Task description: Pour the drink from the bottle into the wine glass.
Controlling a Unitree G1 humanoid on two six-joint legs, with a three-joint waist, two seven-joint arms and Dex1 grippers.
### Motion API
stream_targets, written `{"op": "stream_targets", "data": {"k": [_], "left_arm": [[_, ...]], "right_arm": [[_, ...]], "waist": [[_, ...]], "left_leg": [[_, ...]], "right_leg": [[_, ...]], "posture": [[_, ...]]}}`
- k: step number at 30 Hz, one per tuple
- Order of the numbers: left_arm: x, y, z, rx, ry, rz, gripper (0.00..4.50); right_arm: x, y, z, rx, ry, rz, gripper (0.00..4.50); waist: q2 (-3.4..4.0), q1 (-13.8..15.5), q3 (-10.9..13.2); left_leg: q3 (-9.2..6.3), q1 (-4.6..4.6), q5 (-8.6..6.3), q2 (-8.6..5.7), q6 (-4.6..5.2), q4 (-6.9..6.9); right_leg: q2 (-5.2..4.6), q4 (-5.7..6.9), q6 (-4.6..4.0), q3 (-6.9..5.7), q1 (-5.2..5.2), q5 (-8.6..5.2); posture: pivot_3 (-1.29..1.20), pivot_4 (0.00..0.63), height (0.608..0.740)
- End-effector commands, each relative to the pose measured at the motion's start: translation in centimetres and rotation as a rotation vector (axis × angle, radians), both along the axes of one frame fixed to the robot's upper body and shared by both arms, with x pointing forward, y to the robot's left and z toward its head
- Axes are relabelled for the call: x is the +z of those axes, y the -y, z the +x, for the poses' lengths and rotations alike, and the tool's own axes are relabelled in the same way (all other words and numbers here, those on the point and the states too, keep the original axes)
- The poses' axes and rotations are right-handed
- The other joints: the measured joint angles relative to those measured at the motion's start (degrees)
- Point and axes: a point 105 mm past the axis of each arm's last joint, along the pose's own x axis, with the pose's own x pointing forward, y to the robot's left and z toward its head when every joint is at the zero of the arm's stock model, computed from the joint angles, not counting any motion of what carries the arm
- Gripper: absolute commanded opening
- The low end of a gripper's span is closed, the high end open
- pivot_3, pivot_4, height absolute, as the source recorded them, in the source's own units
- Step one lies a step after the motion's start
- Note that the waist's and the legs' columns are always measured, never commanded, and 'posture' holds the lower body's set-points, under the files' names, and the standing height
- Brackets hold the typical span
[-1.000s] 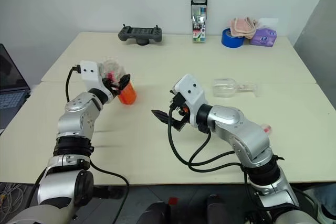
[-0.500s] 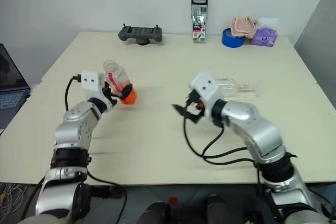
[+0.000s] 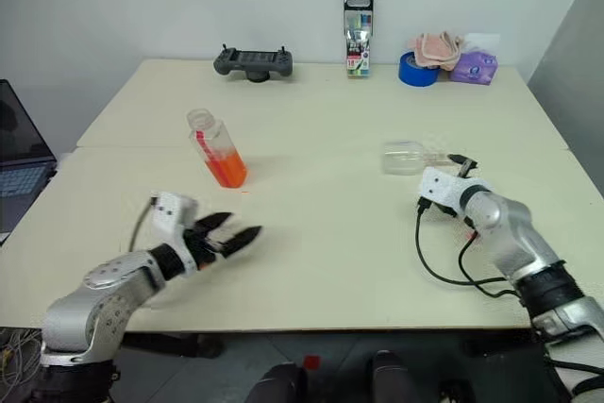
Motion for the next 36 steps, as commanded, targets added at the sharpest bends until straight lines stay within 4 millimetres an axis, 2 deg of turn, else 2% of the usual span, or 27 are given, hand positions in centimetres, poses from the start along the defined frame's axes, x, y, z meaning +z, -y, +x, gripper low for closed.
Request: {"op": "stream_targets", "data": {"k": [1, 4, 8, 17, 19, 21, 26, 30, 31, 36], "left_arm": [[1.4, 2.7, -0.6, -0.135, 0.027, -0.013, 4.49], [1.1, 3.9, -0.6, -0.2, 0.035, 0.042, 4.49], [1.2, 4.9, -0.6, -0.232, 0.046, 0.045, 4.49], [1.1, 4.7, -0.2, -0.213, 0.062, 0.062, 4.49], [1.3, 4.6, 0.0, -0.206, 0.07, 0.056, 4.5], [1.4, 4.5, -0.1, -0.202, 0.072, 0.051, 4.5], [0.9, 4.3, 0.0, -0.19, 0.063, 0.062, 4.5], [1.2, 4.0, 0.9, -0.162, 0.073, 0.053, 4.5], [1.2, 4.0, 1.0, -0.163, 0.075, 0.052, 4.5], [1.3, 3.2, 0.8, -0.149, 0.075, 0.051, 4.5]], "right_arm": [[1.9, 0.0, 1.8, 0.009, 0.12, -0.096, 4.5], [1.9, 0.2, 3.2, -0.006, 0.154, -0.145, 4.5], [3.0, 0.4, 4.4, -0.027, 0.201, -0.174, 4.5], [2.1, 0.2, 5.7, -0.041, 0.175, -0.216, 4.5], [1.4, 0.2, 5.9, -0.04, 0.152, -0.243, 4.13], [1.2, 0.2, 5.9, -0.036, 0.148, -0.254, 3.57], [1.0, 0.0, 6.0, -0.022, 0.147, -0.276, 1.74], [1.3, -0.3, 6.0, 0.003, 0.151, -0.289, 0.27], [1.8, -0.6, 6.0, 0.018, 0.16, -0.277, 0.1], [5.8, -2.9, 5.6, 0.075, 0.248, -0.108, 0.1]], "waist": [[0.0, 0.01, 0.0], [0.0, 0.0, 0.0], [0.0, 0.0, 0.0], [0.01, -0.11, 0.0], [0.01, -0.16, 0.0], [0.01, -0.18, 0.0], [0.01, -0.21, 0.0], [0.01, -0.42, 0.0], [0.01, -0.46, 0.0], [0.03, -1.1, 0.01]], "left_leg": [[0.0, -0.01, 0.0, -0.01, 0.0, -0.01], [-0.01, -0.01, 0.01, -0.02, -0.02, -0.03], [-0.02, -0.01, 0.02, -0.01, -0.03, -0.05], [0.01, 0.0, 0.02, -0.02, -0.03, -0.04], [0.01, 0.0, 0.02, -0.02, -0.03, -0.05], [-0.01, 0.0, 0.02, -0.02, -0.03, -0.05], [-0.01, -0.01, 0.02, -0.04, -0.03, -0.05], [-0.01, 0.03, 0.02, -0.02, -0.02, -0.05], [-0.01, 0.03, 0.02, -0.02, -0.03, -0.04], [0.01, 0.0, 0.01, -0.01, -0.02, -0.08]], "right_leg": [[0.0, 0.0, -0.12, 0.01, -0.01, 0.07], [0.02, -0.02, -0.14, 0.01, -0.01, 0.08], [0.02, -0.04, -0.15, 0.04, -0.01, 0.08], [0.03, -0.03, -0.16, 0.1, -0.02, 0.09], [0.04, -0.02, -0.16, 0.1, -0.02, 0.09], [0.04, -0.02, -0.16, 0.09, -0.02, 0.09], [0.03, -0.03, -0.16, 0.12, -0.02, 0.09], [0.05, 0.0, -0.16, 0.11, -0.01, 0.09], [0.05, 0.01, -0.16, 0.11, -0.01, 0.09], [0.05, 0.0, -0.16, 0.14, -0.05, 0.09]], "posture": [[0.0, 0.15, 0.74], [0.0, 0.15, 0.74], [0.0, 0.15, 0.74], [0.0, 0.15, 0.74], [0.0, 0.15, 0.74], [0.0, 0.15, 0.74], [0.0, 0.15, 0.74], [0.0, 0.15, 0.74], [0.0, 0.15, 0.74], [0.0, 0.15, 0.74]]}}
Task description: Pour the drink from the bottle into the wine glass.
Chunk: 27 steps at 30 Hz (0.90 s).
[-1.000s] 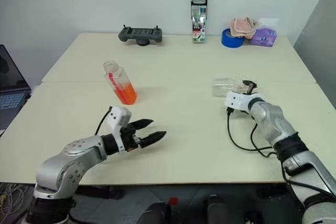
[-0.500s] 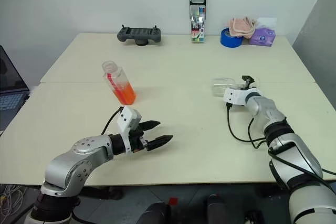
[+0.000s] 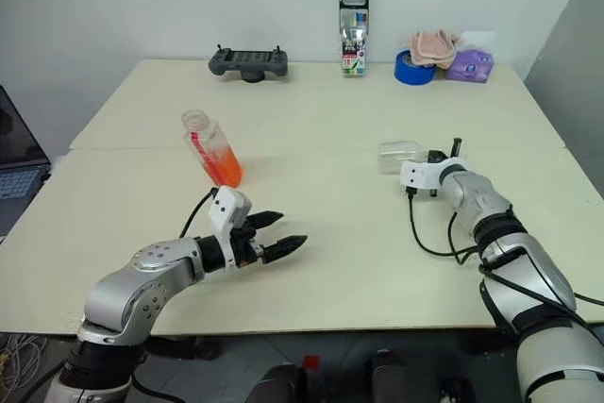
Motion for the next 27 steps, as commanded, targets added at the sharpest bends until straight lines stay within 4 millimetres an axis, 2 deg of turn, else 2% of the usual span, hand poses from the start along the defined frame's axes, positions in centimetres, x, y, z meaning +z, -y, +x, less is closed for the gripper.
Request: {"op": "stream_targets", "data": {"k": [1, 2, 4, 6, 9, 11, 14, 19, 23, 27], "left_arm": [[1.3, -1.2, -0.3, 0.022, 0.05, -0.013, 4.5], [1.3, -1.6, -0.7, 0.02, 0.049, -0.014, 4.5], [2.2, -2.1, -2.2, -0.018, 0.067, -0.053, 4.5], [3.7, -2.6, -3.5, -0.035, 0.096, -0.122, 4.5], [4.2, -3.8, -4.3, -0.008, 0.125, -0.105, 4.5], [4.4, -4.7, -4.6, 0.033, 0.148, -0.094, 4.5], [4.6, -5.7, -4.5, 0.092, 0.2, -0.061, 4.5], [5.6, -6.5, -3.4, 0.181, 0.298, -0.042, 4.5], [5.2, -6.4, -3.1, 0.203, 0.305, -0.033, 4.5], [4.7, -6.2, -3.4, 0.191, 0.283, -0.024, 4.5]], "right_arm": [[5.2, -2.1, -0.4, 0.07, 0.113, 0.191, 0.1], [6.0, -2.7, -0.8, 0.08, 0.117, 0.285, 0.1], [7.6, -4.4, -1.9, 0.094, 0.097, 0.612, 0.1], [8.4, -6.4, -3.1, 0.128, 0.023, 0.99, 0.1], [8.4, -9.1, -5.0, 0.269, -0.076, 1.354, 0.1], [6.6, -9.5, -5.7, 0.275, -0.14, 1.571, 0.1], [4.5, -12.3, -7.2, 0.365, -0.225, 1.535, 0.1], [2.7, -16.0, -8.9, 0.439, -0.303, 1.52, 0.1], [1.0, -18.1, -9.9, 0.475, -0.338, 1.521, 0.1], [-0.1, -19.0, -10.3, 0.48, -0.34, 1.495, 0.1]], "waist": [[0.0, -0.29, 0.0], [0.0, -0.39, 0.0], [0.01, -0.61, 0.0], [0.01, -0.63, 0.01], [0.03, -0.17, 0.01], [0.07, 0.0, 0.0], [0.07, 1.16, -0.01], [0.08, 0.92, 0.0], [0.08, 0.83, 0.0], [0.08, 0.81, 0.0]], "left_leg": [[0.01, 0.0, 0.0, 0.01, 0.0, 0.0], [-0.03, 0.0, 0.0, 0.03, 0.0, -0.01], [-0.08, 0.02, -0.01, 0.09, 0.01, -0.04], [-0.17, 0.0, -0.01, 0.17, 0.01, -0.05], [-0.34, -0.02, -0.01, 0.23, 0.01, -0.03], [-0.34, 0.04, -0.01, 0.21, 0.01, -0.02], [-0.3, 0.07, -0.01, 0.11, 0.01, 0.0], [-0.17, 0.02, 0.0, 0.11, 0.0, 0.0], [-0.2, 0.06, -0.01, 0.25, 0.0, -0.06], [-0.19, 0.08, -0.01, 0.24, 0.0, -0.05]], "right_leg": [[0.0, 0.01, 0.0, 0.0, -0.01, 0.0], [0.01, 0.01, 0.0, -0.02, -0.01, 0.0], [0.04, 0.05, 0.0, -0.06, -0.02, 0.0], [0.09, 0.08, 0.0, -0.13, -0.04, 0.0], [0.13, 0.12, -0.05, -0.29, -0.03, 0.02], [0.16, 0.1, -0.09, -0.28, 0.05, 0.03], [0.11, -0.02, -0.1, -0.27, 0.14, 0.01], [0.08, 0.0, -0.1, -0.19, 0.02, 0.01], [0.26, 0.01, -0.11, -0.21, 0.01, 0.0], [0.27, 0.01, -0.11, -0.18, 0.03, 0.0]], "posture": [[0.0, 0.15, 0.74], [0.0, 0.15, 0.74], [0.0, 0.15, 0.74], [0.0, 0.15, 0.74], [0.0, 0.15, 0.74], [0.0, 0.15, 0.74], [0.0, 0.15, 0.74], [0.0, 0.15, 0.74], [0.0, 0.15, 0.74], [0.0, 0.15, 0.74]]}}
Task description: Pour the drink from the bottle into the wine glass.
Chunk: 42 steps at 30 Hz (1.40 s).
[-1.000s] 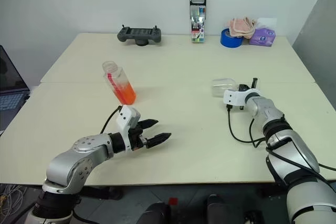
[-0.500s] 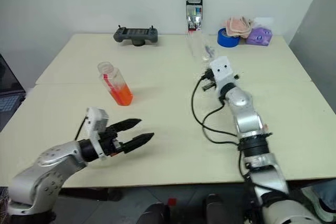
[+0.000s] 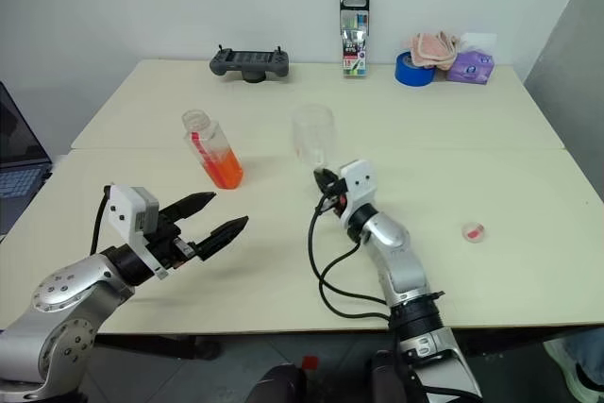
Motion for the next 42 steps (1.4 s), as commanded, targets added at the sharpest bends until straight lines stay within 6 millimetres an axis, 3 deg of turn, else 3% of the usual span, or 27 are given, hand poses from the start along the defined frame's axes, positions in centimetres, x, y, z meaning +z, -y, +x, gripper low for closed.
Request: {"op": "stream_targets", "data": {"k": [1, 9, 17, 27, 30, 33, 38, 42], "left_arm": [[0.5, 0.3, -0.3, -0.014, 0.027, 0.02, 4.5], [0.2, 0.2, 0.2, 0.0, 0.023, 0.025, 4.5], [0.3, -0.6, 1.3, 0.051, 0.041, 0.046, 4.5], [0.3, -1.1, 2.1, 0.064, 0.052, 0.045, 4.5], [0.1, -1.5, 2.3, 0.087, 0.053, 0.044, 4.5], [0.2, -2.3, 2.6, 0.141, 0.074, 0.041, 4.5], [0.7, -6.4, 3.5, 0.384, 0.172, 0.048, 4.5], [1.4, -8.4, 4.2, 0.465, 0.205, 0.043, 4.5]], "right_arm": [[0.6, -0.6, -0.4, 0.003, 0.084, -0.023, 0.1], [-1.9, 0.3, -0.1, -0.049, 0.083, -0.077, 0.1], [-3.2, 0.1, -0.5, 0.014, 0.007, -0.111, 0.1], [-2.8, 0.2, -0.3, 0.036, -0.009, -0.14, 3.6], [-2.8, 0.6, -0.6, 0.051, -0.016, -0.144, 4.46], [-2.0, 1.5, -1.8, 0.108, -0.001, -0.162, 4.46], [0.5, 5.4, -6.5, 0.28, -0.072, -0.242, 4.46], [4.3, 9.2, -9.2, 0.365, -0.106, -0.353, 4.46]], "waist": [[0.0, -0.01, 0.0], [-0.01, 0.03, -0.01], [-0.03, 0.04, -0.02], [-0.03, 0.03, -0.05], [-0.03, 0.04, -0.05], [-0.03, 0.06, -0.05], [-0.03, 0.39, -0.04], [-0.03, 0.43, -0.04]], "left_leg": [[0.0, 0.0, 0.0, -0.01, 0.0, 0.0], [-0.02, 0.02, 0.0, -0.01, 0.0, 0.01], [-0.01, 0.12, 0.0, -0.01, 0.0, 0.0], [0.0, 0.11, 0.0, 0.03, 0.0, -0.02], [0.0, 0.11, 0.0, 0.03, 0.0, -0.01], [-0.01, 0.1, 0.0, 0.03, 0.0, -0.01], [-0.09, -0.03, 0.0, -0.09, 0.0, 0.04], [-0.11, -0.05, -0.01, -0.12, 0.01, 0.06]], "right_leg": [[0.0, 0.0, 0.0, 0.01, 0.0, 0.0], [0.0, -0.01, 0.0, -0.01, 0.04, -0.01], [0.01, 0.01, -0.01, 0.01, 0.09, -0.01], [0.05, 0.01, -0.01, 0.01, 0.07, -0.02], [0.05, 0.01, -0.01, 0.02, 0.07, -0.02], [0.05, 0.01, -0.01, 0.01, 0.07, -0.02], [-0.16, -0.06, 0.01, -0.07, 0.07, -0.02], [-0.2, -0.06, 0.31, -0.13, 0.07, -0.21]], "posture": [[0.0, 0.15, 0.74], [0.0, 0.15, 0.74], [0.0, 0.15, 0.74], [0.0, 0.15, 0.74], [0.0, 0.15, 0.74], [0.0, 0.15, 0.74], [0.0, 0.15, 0.74], [0.0, 0.15, 0.74]]}}
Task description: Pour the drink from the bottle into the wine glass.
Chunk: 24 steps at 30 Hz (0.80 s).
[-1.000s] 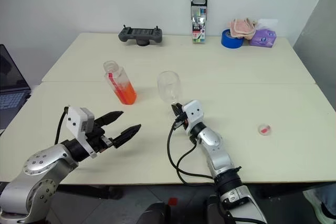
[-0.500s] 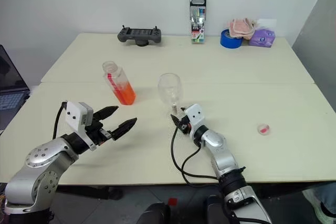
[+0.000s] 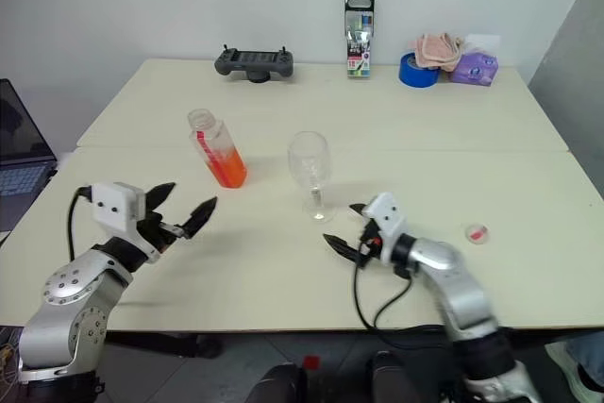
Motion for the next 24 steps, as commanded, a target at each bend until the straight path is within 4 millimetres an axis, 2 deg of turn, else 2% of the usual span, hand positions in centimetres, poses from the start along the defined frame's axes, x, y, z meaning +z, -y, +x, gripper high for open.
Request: {"op": "stream_targets", "data": {"k": [1, 3, 7, 9, 11, 16, 24], "left_arm": [[2.3, -1.7, 0.8, 0.065, 0.093, 0.015, 4.5], [2.7, -1.8, 1.5, 0.074, 0.106, 0.01, 4.5], [2.9, -1.5, 2.7, 0.077, 0.107, 0.028, 4.5], [2.8, -0.8, 3.3, 0.052, 0.091, 0.048, 4.5], [3.1, -0.3, 3.9, 0.047, 0.098, 0.054, 4.5], [3.4, 1.3, 5.1, 0.032, 0.116, 0.068, 4.5], [3.7, 1.3, 6.6, 0.085, 0.123, -0.005, 4.5]], "right_arm": [[6.0, 2.1, -2.0, 0.094, 0.05, -0.024, 4.46], [9.1, 3.3, -2.2, 0.113, 0.084, -0.04, 4.46], [15.2, 3.7, -2.6, 0.169, 0.182, -0.032, 4.46], [17.5, 3.5, -2.4, 0.179, 0.233, -0.063, 4.46], [18.9, 3.2, -2.3, 0.197, 0.26, -0.079, 4.46], [19.3, 2.5, -2.3, 0.244, 0.267, -0.11, 4.46], [18.4, 2.5, -1.6, 0.248, 0.252, -0.163, 4.46]], "waist": [[-0.02, 0.04, 0.01], [-0.03, -0.05, 0.02], [-0.06, -0.16, 0.0], [-0.05, -0.19, 0.01], [-0.06, -0.09, 0.02], [-0.11, 0.05, 0.01], [-0.11, 0.09, 0.02]], "left_leg": [[-0.01, -0.02, 0.0, -0.01, 0.0, 0.0], [0.03, -0.02, 0.0, -0.02, 0.01, 0.02], [0.05, -0.01, -0.01, 0.02, 0.02, -0.05], [0.06, -0.01, -0.01, 0.04, 0.03, -0.04], [0.05, -0.08, -0.01, 0.01, 0.04, 0.0], [0.05, -0.11, -0.01, -0.04, 0.03, 0.01], [0.09, -0.13, -0.01, -0.05, 0.03, 0.02]], "right_leg": [[0.0, -0.01, 0.0, -0.02, 0.01, 0.0], [0.0, 0.0, 0.01, -0.02, 0.01, 0.0], [0.04, -0.02, 0.01, -0.07, 0.0, 0.0], [0.06, 0.0, 0.0, -0.05, -0.01, 0.01], [0.03, -0.03, 0.01, -0.05, -0.03, 0.01], [-0.04, -0.08, 0.02, -0.04, -0.01, 0.02], [-0.1, -0.04, 0.03, -0.05, -0.07, 0.04]], "posture": [[0.0, 0.15, 0.74], [0.0, 0.15, 0.74], [0.0, 0.15, 0.74], [0.0, 0.15, 0.74], [0.0, 0.15, 0.74], [0.0, 0.15, 0.74], [0.0, 0.15, 0.74]]}}
